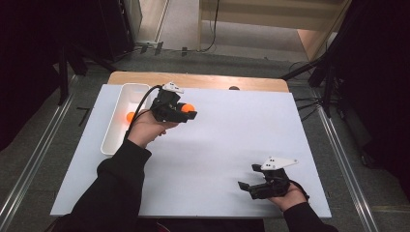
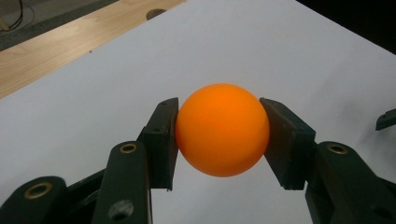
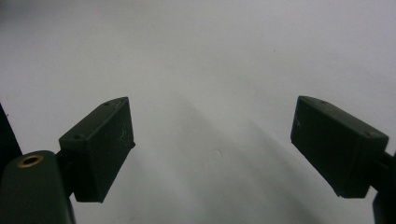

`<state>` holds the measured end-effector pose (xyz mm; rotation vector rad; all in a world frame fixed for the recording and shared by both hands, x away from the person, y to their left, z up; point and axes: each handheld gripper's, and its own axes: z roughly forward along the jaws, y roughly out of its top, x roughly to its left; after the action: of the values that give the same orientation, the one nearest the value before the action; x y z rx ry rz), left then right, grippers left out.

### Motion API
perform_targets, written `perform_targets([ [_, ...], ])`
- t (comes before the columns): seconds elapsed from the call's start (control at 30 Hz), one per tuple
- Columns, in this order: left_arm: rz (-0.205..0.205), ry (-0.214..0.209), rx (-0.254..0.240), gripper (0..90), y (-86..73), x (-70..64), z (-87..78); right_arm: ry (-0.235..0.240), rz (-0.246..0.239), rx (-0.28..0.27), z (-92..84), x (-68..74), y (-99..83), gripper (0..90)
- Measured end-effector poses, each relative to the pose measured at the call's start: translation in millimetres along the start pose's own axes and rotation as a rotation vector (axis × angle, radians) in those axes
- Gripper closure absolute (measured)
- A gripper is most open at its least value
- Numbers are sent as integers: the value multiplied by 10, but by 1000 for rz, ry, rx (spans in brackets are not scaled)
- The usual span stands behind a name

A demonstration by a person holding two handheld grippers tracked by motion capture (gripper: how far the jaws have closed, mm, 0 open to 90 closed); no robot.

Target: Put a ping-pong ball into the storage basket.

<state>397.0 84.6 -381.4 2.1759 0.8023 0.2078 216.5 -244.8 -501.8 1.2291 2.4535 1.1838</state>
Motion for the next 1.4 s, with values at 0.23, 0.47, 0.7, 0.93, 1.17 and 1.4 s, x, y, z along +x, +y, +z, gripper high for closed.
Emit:
perform_targets([
  [0.23, 5, 25, 6, 505, -6, 52, -36, 2, 0, 1, 2, 0, 1, 118],
  [0.47, -11, 39, 0, 504, -19, 123, -71, 2, 0, 1, 1, 0, 1, 118],
  [0.7, -23, 60, -5, 504, -26, 185, -109, 1, -1, 0, 2, 0, 1, 118],
  [0.93, -35, 89, -10, 504, -43, 268, -156, 0, -2, 2, 3, -1, 1, 118],
  [1.17, -43, 109, -6, 504, -60, 338, -186, 0, -3, 2, 5, -1, 1, 118],
  [1.4, -56, 125, -6, 504, -79, 402, -215, -1, -4, 3, 7, -1, 1, 118],
])
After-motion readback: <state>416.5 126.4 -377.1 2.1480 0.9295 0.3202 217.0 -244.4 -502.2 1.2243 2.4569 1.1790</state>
